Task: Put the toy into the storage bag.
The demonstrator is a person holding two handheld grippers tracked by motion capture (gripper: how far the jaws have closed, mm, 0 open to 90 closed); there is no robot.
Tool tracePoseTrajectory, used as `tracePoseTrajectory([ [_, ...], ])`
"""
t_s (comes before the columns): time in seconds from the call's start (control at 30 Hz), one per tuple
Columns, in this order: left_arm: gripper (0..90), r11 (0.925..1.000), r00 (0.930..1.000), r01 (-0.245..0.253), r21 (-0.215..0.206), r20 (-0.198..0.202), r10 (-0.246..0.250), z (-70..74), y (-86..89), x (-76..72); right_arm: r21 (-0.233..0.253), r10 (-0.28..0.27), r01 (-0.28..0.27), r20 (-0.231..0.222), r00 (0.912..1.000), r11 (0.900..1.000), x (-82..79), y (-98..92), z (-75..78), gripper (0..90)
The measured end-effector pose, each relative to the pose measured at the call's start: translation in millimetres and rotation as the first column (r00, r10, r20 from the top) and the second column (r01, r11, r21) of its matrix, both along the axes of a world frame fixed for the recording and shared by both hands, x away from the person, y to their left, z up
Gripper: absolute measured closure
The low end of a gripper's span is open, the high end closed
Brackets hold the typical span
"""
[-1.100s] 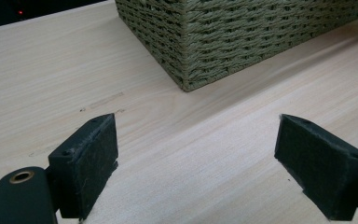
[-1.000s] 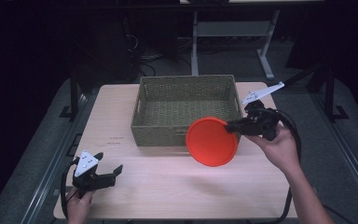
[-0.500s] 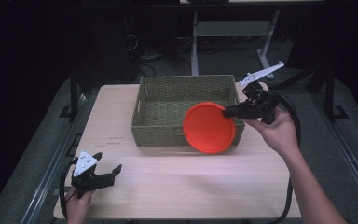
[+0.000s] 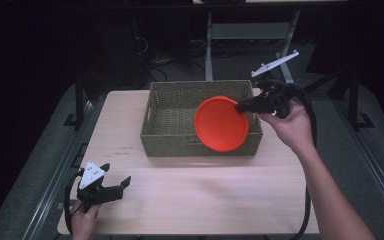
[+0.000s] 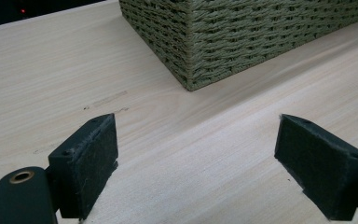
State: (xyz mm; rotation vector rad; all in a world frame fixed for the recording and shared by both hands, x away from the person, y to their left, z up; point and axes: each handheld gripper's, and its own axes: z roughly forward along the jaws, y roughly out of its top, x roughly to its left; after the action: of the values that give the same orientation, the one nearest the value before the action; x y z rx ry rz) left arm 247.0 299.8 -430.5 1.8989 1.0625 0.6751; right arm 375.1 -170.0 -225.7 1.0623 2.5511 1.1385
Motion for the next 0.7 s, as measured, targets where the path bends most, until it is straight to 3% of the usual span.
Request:
tracePoseTrajectory([
  [0.47,12.8,1.0000,1.0000,0.005,-0.001,0.002,-0.005,0.9,0.1,-1.1,-0.012,-0.050,0.050,-0.024,0.9985,0.999,31.7,2.5,5.0,82.2],
  [0.7,12.8,1.0000,1.0000,0.006,0.005,0.006,-0.006,1.2,-0.6,-1.2,0.013,-0.091,0.092,-0.036,0.9952,0.996,46.5,0.6,1.7,82.1],
])
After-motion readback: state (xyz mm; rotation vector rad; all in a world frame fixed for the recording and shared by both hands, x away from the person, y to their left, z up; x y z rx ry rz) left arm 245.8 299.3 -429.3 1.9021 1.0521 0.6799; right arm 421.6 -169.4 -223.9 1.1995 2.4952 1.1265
